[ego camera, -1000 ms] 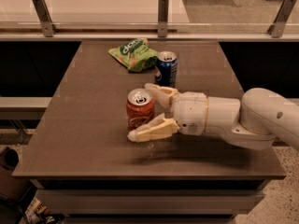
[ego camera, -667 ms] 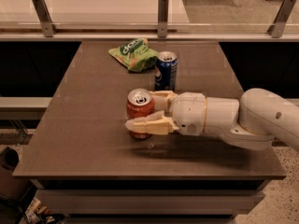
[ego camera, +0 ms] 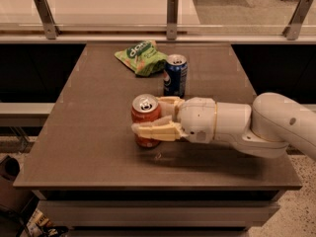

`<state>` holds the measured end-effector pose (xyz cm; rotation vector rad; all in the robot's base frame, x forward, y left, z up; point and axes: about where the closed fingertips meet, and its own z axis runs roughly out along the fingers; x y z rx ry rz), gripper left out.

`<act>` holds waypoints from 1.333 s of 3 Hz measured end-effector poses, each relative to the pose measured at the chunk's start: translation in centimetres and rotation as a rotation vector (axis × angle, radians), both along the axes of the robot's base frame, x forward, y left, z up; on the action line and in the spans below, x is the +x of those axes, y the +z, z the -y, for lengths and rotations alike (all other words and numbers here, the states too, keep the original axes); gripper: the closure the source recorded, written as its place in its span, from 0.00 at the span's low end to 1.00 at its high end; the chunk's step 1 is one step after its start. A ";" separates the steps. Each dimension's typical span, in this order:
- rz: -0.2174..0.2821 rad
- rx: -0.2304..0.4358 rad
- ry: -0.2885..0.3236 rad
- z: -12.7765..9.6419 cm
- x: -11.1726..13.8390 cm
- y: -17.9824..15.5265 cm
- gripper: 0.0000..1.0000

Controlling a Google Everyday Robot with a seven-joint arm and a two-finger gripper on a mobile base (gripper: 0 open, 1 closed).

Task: Knock coke can over

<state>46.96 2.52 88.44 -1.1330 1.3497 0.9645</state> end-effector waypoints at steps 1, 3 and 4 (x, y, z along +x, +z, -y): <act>0.001 -0.001 0.004 -0.2 -0.1 0.1 1.00; 0.006 -0.045 -0.014 0.3 0.3 0.5 1.00; 0.007 -0.120 -0.039 1.4 1.1 1.2 1.00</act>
Offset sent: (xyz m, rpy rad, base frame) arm -0.0007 0.0018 0.0007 -0.0007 -0.0013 0.0033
